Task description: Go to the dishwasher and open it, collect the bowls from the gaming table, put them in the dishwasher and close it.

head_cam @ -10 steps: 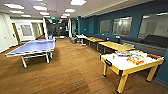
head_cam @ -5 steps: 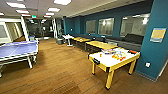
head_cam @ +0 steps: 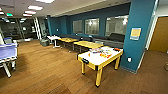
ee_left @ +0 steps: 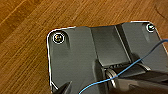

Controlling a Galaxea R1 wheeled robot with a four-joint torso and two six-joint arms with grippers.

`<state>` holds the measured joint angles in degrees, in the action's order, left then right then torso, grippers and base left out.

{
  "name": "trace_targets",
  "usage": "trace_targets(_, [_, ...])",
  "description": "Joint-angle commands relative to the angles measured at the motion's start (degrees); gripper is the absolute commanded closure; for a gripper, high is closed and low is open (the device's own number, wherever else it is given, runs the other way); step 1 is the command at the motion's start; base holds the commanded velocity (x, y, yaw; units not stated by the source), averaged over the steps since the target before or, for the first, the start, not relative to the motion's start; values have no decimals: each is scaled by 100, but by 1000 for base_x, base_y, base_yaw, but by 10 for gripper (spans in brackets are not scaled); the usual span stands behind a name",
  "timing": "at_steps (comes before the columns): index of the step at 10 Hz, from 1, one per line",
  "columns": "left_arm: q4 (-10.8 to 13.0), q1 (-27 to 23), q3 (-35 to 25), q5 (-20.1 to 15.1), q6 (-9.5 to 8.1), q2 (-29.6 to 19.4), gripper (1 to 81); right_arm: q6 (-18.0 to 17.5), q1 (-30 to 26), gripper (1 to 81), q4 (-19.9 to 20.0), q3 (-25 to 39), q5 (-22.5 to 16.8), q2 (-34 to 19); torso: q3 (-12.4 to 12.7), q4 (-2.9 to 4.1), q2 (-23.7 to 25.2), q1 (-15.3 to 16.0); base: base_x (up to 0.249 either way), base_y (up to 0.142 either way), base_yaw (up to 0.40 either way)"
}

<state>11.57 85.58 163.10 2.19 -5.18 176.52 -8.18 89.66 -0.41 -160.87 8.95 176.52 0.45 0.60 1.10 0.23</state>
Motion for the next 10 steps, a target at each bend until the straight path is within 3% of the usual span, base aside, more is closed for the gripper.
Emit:
trace_targets(1, [38,-326,3,-255,26,15,10,27,-295,10,6,21,-262,26,0,0,0,0,0,0,-393])
trace_targets(5, [38,-318,12,-263,26,24,10,27,-286,10,6,21,-262,35,2,0,0,-2,0,0,-319])
trace_targets(10, [3,-318,11,-255,26,15,10,27,-277,10,6,30,-262,44,2,0,0,0,0,0,-57])
